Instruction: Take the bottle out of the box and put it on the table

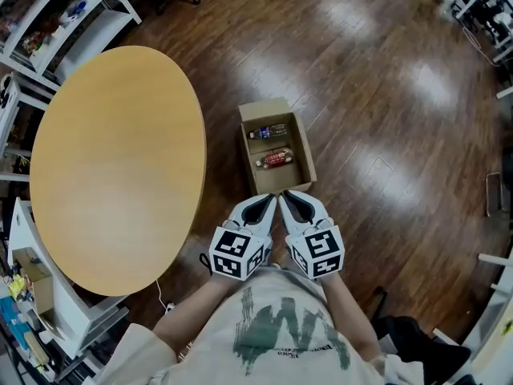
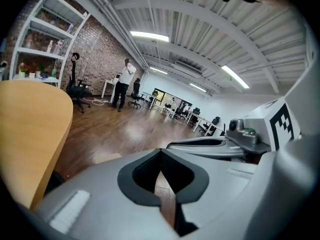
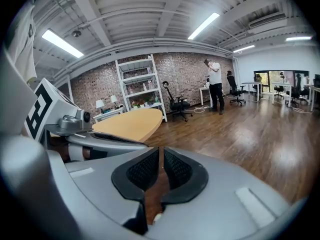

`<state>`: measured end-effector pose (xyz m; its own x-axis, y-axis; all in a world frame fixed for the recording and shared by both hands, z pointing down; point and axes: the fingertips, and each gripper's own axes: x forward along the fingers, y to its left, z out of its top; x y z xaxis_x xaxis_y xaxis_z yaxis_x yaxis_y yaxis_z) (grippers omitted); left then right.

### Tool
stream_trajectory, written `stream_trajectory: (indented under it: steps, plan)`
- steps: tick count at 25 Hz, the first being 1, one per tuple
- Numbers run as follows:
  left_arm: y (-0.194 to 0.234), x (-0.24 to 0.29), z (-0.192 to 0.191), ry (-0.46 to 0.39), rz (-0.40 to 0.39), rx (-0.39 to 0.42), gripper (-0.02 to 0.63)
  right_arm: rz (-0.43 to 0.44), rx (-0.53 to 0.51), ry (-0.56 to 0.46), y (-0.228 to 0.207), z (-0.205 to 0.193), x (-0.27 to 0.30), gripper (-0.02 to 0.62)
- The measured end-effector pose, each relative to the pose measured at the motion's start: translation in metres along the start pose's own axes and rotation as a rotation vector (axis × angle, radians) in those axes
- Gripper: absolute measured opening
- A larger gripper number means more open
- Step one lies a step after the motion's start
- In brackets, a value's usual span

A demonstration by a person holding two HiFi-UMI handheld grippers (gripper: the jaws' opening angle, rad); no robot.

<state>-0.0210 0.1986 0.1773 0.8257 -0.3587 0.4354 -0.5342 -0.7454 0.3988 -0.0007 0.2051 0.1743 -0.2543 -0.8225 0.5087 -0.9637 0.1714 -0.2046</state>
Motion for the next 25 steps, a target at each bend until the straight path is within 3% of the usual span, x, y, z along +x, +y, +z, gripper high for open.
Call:
stream_trajectory:
  steps: [13,21,25]
  plan:
    - [0.059,0.061,0.019,0.024,0.038,-0.090,0.000,0.053,-0.087,0.122,-0.045,0.014,0.073,0.064]
    - [0.091,0.113,0.018,0.050,0.181,-0.129,0.000,0.196,-0.139,0.168,-0.091,0.014,0.122,0.072]
    - [0.097,0.143,0.020,0.027,0.273,-0.198,0.000,0.308,-0.183,0.205,-0.108,0.012,0.137,0.071]
